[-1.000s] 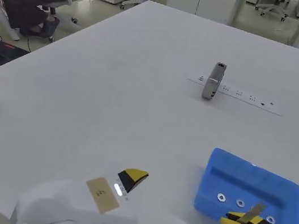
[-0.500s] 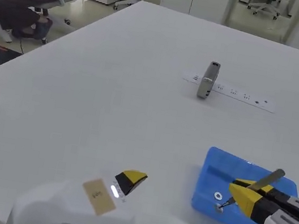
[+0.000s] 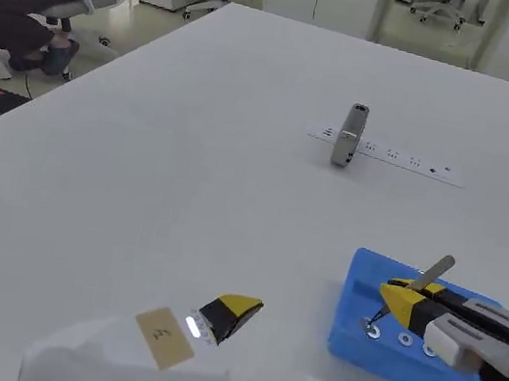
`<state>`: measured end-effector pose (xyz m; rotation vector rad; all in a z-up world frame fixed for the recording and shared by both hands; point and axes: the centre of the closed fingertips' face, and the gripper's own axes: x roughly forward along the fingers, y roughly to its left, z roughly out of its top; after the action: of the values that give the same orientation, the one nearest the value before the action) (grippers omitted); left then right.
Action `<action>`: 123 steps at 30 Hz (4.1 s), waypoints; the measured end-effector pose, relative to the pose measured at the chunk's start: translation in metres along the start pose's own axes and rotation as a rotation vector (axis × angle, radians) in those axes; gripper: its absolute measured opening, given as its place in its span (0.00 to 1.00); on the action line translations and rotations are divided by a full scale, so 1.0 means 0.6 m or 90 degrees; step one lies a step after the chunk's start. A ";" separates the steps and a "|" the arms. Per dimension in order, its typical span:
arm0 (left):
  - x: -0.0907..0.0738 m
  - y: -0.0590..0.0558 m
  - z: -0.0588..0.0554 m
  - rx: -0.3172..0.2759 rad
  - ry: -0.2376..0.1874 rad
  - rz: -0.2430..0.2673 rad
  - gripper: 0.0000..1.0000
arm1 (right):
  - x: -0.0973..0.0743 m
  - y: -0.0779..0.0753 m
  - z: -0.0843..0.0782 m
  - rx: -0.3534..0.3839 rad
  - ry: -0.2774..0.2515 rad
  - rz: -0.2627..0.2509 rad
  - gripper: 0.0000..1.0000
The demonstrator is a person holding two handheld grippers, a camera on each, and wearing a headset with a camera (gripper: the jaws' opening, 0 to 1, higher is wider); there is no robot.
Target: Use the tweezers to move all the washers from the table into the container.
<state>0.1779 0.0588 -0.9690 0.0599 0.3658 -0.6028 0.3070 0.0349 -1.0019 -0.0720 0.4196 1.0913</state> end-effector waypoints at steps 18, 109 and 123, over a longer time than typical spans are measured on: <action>-0.028 0.007 0.015 -0.064 -0.019 -0.025 0.63 | 0.037 -0.013 -0.027 -0.061 0.046 0.008 0.03; -0.003 -0.197 0.044 0.133 0.123 -0.471 0.00 | -0.195 0.241 -0.137 -0.300 0.214 0.277 0.03; 0.024 -0.144 -0.007 0.202 0.208 -0.429 0.00 | -0.161 0.192 -0.158 -0.318 0.247 0.218 0.03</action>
<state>0.1388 -0.0196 -0.9735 0.3512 0.6110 -1.3228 0.1406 -0.0176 -1.0366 -0.6828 0.5076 1.5096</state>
